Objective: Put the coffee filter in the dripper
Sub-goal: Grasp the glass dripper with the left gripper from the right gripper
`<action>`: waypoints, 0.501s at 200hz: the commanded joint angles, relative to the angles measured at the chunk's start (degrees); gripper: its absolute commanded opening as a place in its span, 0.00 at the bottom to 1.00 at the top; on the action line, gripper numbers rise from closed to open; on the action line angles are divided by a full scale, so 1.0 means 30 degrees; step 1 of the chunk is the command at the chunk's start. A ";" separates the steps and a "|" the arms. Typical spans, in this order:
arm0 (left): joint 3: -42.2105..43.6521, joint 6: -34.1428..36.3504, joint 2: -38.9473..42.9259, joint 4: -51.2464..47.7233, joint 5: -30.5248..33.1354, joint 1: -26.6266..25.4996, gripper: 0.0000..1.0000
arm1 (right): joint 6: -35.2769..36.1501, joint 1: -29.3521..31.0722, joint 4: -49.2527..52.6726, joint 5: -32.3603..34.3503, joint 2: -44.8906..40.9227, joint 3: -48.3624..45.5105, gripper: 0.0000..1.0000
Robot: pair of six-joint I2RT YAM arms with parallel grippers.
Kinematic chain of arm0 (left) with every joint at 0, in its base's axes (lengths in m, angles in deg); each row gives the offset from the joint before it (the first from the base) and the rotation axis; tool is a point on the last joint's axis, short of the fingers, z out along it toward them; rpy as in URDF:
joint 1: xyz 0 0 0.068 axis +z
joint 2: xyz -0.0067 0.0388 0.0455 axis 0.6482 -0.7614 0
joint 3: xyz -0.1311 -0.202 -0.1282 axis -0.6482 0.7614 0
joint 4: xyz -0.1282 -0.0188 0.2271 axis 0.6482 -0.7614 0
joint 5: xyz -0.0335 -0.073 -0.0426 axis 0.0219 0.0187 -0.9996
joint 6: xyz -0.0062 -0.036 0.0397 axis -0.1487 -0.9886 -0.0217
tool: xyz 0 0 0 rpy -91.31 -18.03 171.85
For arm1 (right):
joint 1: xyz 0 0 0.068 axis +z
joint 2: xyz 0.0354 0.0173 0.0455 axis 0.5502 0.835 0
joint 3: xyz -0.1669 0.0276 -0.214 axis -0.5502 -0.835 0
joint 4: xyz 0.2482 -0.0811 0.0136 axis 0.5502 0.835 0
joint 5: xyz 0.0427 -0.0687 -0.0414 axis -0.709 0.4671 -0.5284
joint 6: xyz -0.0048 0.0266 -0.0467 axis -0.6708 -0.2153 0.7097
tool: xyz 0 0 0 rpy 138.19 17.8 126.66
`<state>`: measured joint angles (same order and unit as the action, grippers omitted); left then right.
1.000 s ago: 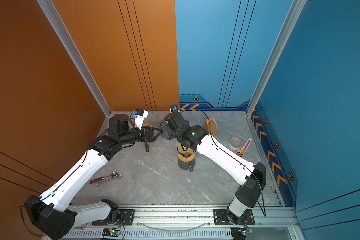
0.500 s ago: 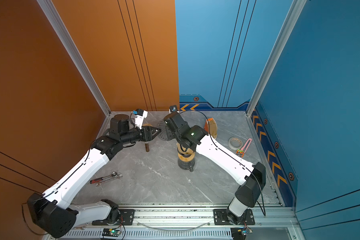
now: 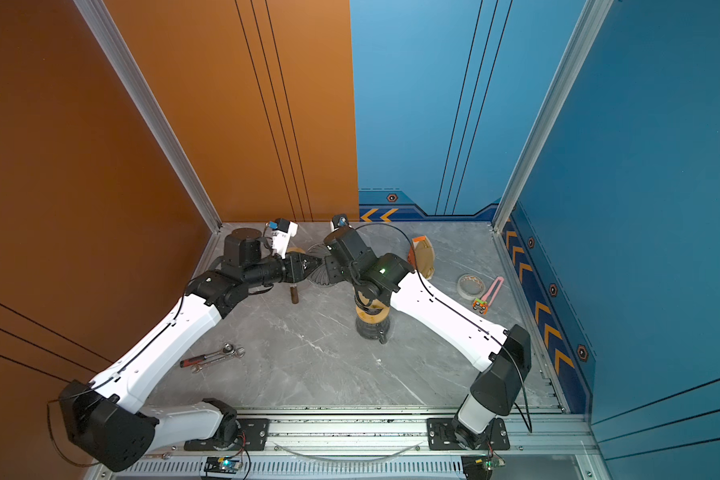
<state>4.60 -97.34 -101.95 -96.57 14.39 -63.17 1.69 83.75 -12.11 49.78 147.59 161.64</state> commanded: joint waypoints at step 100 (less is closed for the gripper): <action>-0.0503 0.0696 -0.0455 -0.0809 -0.0213 -0.0086 0.13 | 0.0999 0.1018 -0.0200 0.0804 -0.0444 0.0412 0.10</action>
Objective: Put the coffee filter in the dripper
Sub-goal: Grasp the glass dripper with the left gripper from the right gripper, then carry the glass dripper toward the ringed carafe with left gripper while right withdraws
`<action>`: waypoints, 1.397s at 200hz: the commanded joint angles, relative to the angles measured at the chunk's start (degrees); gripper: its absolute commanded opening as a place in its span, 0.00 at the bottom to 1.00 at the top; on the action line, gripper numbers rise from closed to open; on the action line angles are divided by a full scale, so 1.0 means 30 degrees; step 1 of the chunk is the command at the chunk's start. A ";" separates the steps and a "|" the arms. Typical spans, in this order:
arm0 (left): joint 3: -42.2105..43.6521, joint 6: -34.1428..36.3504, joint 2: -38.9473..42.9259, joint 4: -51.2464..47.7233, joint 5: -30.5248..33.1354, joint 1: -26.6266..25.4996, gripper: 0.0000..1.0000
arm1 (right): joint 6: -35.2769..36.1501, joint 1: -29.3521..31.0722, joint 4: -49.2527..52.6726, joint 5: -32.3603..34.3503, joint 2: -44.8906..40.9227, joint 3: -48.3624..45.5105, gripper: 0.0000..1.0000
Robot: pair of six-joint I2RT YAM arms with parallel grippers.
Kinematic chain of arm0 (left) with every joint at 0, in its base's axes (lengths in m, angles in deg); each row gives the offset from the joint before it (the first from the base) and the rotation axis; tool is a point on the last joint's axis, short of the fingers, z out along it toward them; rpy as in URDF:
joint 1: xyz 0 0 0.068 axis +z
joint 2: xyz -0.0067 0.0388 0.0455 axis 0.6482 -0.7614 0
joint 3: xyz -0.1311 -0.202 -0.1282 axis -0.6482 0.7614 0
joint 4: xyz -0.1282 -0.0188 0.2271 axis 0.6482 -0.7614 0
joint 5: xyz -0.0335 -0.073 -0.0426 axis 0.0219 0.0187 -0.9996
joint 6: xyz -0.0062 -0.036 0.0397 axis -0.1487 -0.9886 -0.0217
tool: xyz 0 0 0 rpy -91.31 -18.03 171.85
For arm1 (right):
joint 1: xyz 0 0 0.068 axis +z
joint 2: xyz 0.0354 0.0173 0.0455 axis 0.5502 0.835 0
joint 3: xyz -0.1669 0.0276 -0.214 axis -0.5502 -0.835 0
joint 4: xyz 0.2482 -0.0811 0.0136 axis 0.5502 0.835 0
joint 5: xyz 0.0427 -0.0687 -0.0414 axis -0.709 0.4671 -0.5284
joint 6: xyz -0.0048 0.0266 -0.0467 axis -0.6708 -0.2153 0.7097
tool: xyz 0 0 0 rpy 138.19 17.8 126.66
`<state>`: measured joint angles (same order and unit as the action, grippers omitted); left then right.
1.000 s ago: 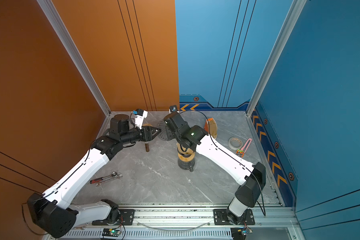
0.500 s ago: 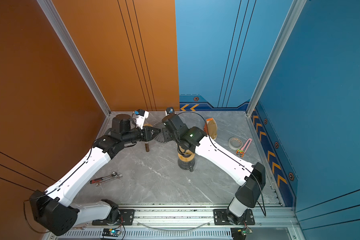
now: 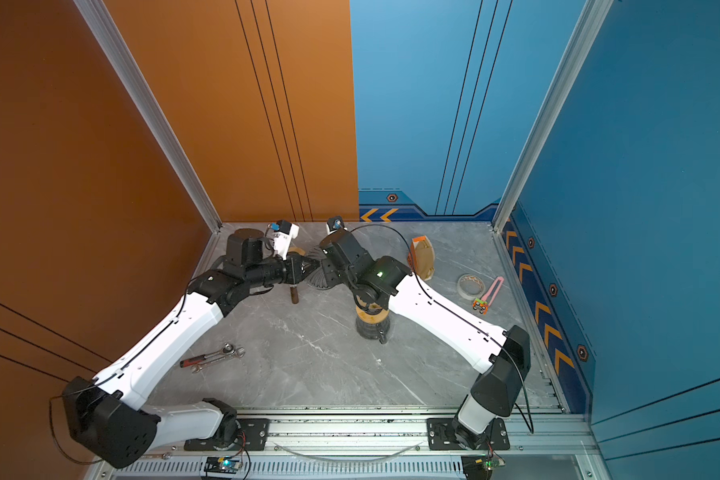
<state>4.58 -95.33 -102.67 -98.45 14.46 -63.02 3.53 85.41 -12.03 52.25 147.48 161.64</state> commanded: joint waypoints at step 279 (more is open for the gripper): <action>-0.2029 -0.1142 -0.0625 -0.3516 0.0873 0.1868 0.06 | -0.0410 -0.0084 -0.2833 -0.6260 -1.3147 -1.0933 0.95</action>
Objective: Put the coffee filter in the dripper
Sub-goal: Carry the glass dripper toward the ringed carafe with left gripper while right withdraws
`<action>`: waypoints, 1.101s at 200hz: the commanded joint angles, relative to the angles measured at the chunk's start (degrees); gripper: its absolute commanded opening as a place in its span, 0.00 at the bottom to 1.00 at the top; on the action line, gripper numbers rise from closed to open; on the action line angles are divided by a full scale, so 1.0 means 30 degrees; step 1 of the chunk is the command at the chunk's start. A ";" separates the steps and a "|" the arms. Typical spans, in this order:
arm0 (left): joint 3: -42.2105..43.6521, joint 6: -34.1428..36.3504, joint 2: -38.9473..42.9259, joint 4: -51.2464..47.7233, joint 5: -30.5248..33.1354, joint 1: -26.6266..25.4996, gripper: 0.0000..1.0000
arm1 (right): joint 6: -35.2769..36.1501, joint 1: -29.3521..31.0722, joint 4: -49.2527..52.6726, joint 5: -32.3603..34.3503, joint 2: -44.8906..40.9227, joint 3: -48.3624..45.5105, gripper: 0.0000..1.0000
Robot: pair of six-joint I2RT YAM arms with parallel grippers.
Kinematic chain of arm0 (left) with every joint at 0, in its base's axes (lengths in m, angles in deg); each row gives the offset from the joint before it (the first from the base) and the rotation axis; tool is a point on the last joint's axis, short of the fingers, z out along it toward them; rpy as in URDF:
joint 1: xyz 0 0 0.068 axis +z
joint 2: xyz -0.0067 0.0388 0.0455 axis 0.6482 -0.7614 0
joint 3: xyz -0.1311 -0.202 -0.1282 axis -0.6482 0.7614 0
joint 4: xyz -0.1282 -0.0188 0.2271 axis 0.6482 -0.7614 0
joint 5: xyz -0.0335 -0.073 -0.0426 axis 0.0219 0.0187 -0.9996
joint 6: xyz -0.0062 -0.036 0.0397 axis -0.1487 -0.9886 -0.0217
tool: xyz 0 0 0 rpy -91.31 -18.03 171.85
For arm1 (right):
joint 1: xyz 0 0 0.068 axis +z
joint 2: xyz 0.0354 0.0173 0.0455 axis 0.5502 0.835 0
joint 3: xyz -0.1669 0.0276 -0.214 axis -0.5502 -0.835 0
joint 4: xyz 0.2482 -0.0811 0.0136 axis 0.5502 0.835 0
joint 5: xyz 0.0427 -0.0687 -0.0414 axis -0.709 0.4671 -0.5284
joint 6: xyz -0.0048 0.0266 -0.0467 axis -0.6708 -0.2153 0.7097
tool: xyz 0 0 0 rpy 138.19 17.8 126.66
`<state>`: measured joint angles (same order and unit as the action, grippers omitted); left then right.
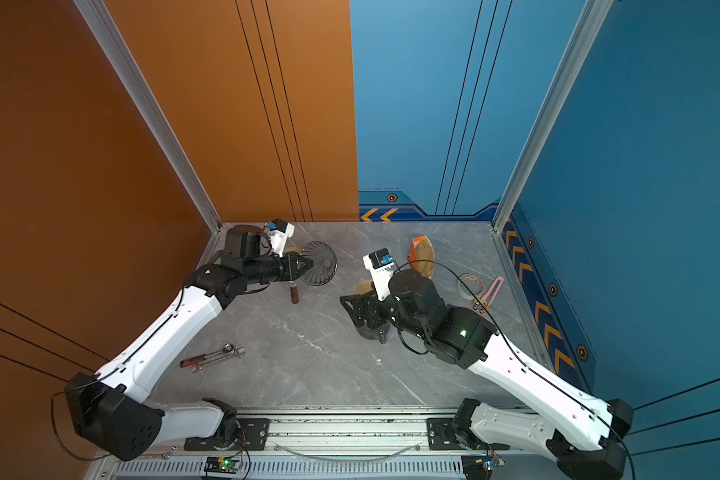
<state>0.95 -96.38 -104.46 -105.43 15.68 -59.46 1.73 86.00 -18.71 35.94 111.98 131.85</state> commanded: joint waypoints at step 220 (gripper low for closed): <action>-0.6723 -0.1108 -0.7477 -0.5151 0.0125 0.6424 0.04 | 0.0283 -0.0398 0.0574 -0.0267 -0.5680 -0.4016 0.96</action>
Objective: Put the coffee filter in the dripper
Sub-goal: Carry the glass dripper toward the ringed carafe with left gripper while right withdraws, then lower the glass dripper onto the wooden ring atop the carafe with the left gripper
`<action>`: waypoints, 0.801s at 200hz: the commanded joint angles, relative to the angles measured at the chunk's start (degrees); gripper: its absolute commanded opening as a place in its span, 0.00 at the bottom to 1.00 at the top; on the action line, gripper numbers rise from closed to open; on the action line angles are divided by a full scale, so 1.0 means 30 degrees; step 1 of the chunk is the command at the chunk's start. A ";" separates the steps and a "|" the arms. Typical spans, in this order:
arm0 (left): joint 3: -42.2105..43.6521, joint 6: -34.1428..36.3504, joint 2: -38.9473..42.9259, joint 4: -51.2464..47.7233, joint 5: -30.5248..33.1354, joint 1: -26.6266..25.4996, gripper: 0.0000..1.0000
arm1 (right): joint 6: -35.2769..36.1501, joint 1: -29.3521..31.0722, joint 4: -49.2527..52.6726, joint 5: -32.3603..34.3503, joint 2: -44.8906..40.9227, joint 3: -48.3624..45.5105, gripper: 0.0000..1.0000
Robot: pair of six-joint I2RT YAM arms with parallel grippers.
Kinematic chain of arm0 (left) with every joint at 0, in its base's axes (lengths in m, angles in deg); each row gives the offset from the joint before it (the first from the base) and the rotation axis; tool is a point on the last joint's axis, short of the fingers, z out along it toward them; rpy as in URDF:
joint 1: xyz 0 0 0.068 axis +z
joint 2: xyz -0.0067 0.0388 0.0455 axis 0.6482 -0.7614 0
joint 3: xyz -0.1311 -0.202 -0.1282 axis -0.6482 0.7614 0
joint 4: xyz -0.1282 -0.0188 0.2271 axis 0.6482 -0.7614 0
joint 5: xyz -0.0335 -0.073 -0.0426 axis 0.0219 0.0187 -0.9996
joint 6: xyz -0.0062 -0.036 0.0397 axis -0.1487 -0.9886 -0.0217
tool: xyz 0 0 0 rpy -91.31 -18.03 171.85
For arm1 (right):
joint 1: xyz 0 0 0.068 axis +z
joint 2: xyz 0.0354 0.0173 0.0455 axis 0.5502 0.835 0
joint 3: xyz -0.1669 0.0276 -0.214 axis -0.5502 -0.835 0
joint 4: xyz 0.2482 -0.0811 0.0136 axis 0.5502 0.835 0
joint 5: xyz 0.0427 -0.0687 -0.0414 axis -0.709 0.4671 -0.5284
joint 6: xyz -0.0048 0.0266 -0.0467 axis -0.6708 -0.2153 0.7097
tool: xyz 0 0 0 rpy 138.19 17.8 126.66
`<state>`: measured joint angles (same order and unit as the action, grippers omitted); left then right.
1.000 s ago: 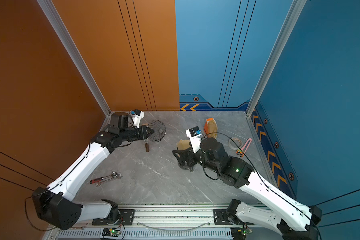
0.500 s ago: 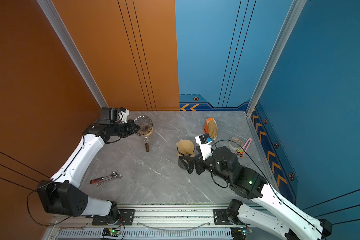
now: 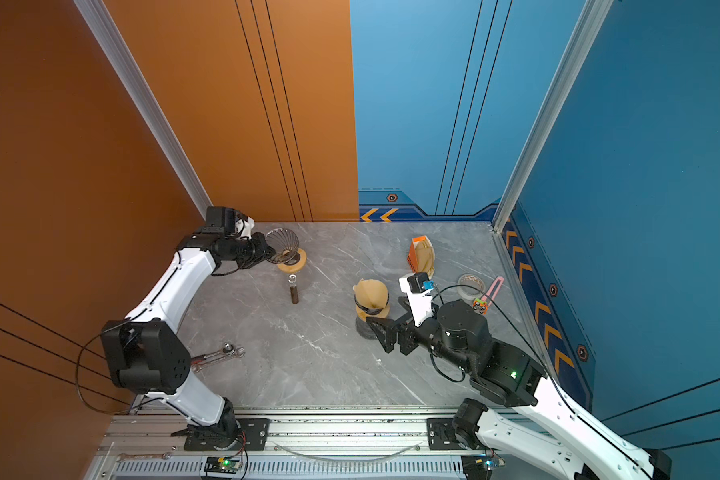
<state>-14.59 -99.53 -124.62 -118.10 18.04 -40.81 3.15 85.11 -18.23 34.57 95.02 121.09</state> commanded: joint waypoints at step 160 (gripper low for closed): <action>-0.5793 0.0030 -0.4629 -0.4693 -0.1377 0.0442 0.05 | -0.0427 -0.0132 0.0084 0.0407 0.0004 -0.1038 0.96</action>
<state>-29.41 -100.34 -137.77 -129.34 15.83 -39.92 2.65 85.11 -18.28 34.83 95.20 118.53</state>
